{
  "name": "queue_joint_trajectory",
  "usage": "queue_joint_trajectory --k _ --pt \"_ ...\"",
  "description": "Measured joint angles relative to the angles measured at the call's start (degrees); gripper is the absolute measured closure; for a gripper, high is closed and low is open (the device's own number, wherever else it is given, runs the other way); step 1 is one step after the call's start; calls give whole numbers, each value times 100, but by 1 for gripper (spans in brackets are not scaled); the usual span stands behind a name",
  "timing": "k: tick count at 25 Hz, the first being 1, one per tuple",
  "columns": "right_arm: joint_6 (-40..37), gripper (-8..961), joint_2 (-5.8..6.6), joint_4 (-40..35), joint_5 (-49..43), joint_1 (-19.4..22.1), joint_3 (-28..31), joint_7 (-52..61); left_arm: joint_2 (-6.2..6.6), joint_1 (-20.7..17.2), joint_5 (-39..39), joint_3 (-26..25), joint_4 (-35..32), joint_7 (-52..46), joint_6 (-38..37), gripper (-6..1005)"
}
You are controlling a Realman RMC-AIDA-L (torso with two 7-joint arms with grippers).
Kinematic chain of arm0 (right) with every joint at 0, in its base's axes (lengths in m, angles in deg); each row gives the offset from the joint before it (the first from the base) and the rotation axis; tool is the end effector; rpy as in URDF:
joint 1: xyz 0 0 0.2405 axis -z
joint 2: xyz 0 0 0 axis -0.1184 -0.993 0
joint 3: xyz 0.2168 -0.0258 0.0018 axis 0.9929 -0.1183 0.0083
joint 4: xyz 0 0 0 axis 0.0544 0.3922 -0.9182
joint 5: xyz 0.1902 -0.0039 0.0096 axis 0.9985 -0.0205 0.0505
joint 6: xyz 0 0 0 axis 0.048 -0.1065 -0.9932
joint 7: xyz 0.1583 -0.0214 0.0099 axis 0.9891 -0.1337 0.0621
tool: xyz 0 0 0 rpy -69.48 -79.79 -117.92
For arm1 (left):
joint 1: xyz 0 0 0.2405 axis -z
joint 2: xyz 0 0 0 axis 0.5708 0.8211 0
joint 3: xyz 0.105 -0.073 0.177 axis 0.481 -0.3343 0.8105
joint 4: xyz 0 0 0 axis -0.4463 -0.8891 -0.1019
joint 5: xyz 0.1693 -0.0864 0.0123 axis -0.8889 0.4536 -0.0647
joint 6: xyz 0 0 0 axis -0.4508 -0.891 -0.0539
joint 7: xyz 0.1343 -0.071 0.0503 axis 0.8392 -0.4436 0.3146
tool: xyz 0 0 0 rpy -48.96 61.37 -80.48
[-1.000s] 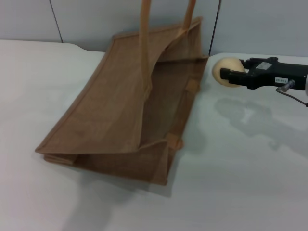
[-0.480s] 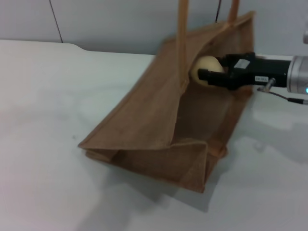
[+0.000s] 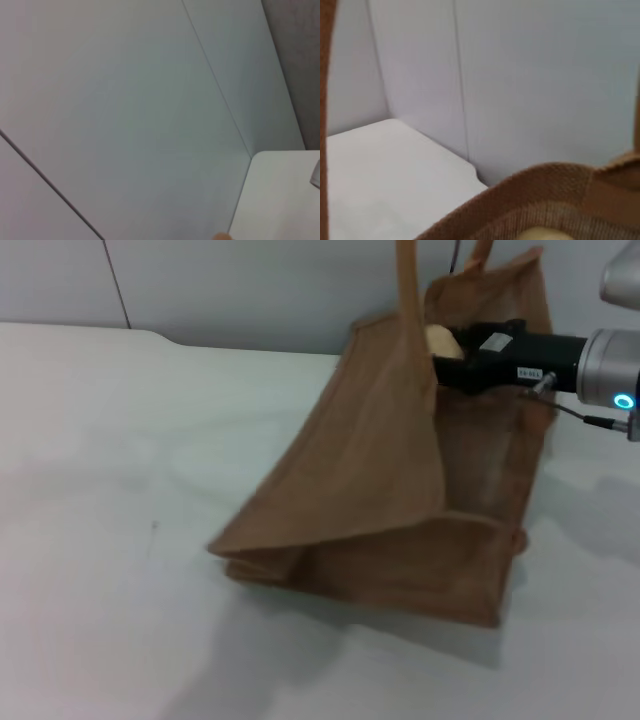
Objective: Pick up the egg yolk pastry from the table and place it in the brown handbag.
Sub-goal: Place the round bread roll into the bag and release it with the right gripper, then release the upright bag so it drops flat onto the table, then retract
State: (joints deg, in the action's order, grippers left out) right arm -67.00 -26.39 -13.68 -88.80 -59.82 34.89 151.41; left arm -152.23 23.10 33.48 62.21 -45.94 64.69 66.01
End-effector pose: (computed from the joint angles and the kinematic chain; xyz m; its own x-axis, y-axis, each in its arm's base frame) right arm 0.1609 0.4134 -0.0109 0.8416 -0.2744 -0.4652 -0.4740 -0.7882 -0.3925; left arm 0.0621 0.3668 0.0819 0.9947 -0.0734 0.0721 -0.0112 -0.7738 -0.6333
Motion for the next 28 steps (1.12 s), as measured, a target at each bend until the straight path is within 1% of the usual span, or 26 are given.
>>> queue_joint_trajectory --k 1,12,18,19,21,23,24,25,26,28 --pt "37 377 1 26 27 -4 -7 0 0 -10 0 1 0 5 -19 853" --pt "126 161 0 91 45 24 27 3 0 -60 -68 -20 0 -12 -50 818" --pt "72 55 20 62 12 107 -28 9 8 -224 -77 -125 0 -14 -52 799" --pt "56 56 25 44 -2 150 -61 14 8 -288 -77 -181 -1 -14 -64 796" --pt "37 57 40 -53 -12 305 -138 79 9 -461 -67 -316 -4 -5 -135 790" --pt "-27 59 54 -324 -16 567 -235 269 9 -635 -20 -400 -34 12 -282 784" --pt "-88 59 63 -523 -17 722 -286 424 9 -738 21 -420 -80 20 -405 780" --pt "-184 59 67 -826 -33 930 -339 625 10 -970 146 -433 -207 38 -667 777" --pt "-260 60 67 -1085 -48 1099 -359 792 10 -970 146 -433 -207 38 -667 774" --pt "-351 60 70 -1543 -78 1418 -365 1053 12 -1174 329 -446 -290 125 -887 768"
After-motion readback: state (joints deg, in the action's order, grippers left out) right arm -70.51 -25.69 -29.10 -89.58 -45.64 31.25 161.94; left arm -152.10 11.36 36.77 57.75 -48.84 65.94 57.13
